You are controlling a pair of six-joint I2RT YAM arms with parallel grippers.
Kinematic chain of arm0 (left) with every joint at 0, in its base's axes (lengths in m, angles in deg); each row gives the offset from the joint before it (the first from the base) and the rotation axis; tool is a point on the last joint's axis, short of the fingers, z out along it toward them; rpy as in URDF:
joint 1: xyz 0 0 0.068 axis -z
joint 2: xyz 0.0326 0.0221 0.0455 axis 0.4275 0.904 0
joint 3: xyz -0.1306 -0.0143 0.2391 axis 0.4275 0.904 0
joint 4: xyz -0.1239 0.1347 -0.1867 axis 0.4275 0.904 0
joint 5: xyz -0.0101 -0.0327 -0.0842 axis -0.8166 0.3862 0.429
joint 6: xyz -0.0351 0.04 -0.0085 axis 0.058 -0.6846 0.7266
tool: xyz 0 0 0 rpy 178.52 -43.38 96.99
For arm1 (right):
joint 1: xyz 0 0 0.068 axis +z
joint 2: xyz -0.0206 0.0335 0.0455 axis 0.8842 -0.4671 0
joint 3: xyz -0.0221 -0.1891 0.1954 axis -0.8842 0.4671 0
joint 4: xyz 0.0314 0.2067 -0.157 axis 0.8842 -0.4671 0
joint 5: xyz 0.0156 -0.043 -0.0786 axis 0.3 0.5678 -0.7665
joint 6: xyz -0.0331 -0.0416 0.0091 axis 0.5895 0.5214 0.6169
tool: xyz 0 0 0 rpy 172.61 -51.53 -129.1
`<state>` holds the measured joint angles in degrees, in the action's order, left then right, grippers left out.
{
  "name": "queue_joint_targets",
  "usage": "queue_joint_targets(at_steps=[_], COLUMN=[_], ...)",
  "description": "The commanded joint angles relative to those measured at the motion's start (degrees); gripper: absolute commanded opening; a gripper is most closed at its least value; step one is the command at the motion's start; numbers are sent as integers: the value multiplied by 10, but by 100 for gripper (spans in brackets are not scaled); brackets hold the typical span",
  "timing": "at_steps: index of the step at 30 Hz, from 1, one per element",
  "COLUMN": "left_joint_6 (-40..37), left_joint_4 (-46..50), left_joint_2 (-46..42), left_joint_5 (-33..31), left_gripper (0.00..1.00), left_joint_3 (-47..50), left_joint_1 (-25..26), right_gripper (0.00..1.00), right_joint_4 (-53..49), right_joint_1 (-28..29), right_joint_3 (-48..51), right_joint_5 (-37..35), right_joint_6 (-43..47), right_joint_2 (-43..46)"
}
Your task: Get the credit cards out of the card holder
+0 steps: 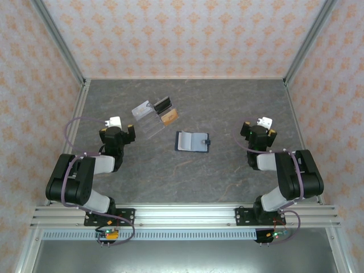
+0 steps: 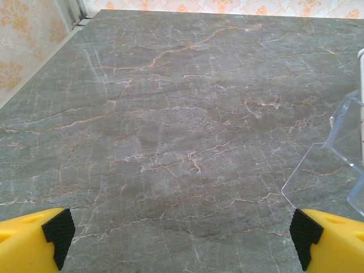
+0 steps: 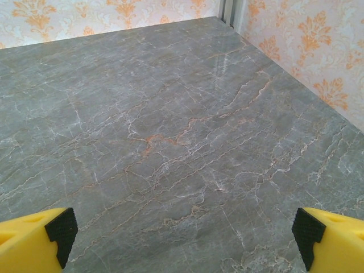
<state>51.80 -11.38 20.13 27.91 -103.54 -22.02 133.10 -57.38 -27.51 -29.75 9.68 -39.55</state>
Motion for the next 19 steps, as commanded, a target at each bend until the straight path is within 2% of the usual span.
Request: queue_joint_targets(at_steps=[1, 19], left_joint_6=[-13, -17], left_joint_4=[-22, -13], left_joint_2=[7, 9], left_joint_5=[-31, -19], left_gripper=[100, 100], left_joint_3=[-11, -16], left_joint_1=[2, 3], right_gripper=[99, 99], right_joint_4=[10, 16], right_joint_1=[-2, -3], right_joint_3=[-2, 3], right_joint_5=[6, 8], right_joint_6=[-7, -6], right_joint_2=[0, 2])
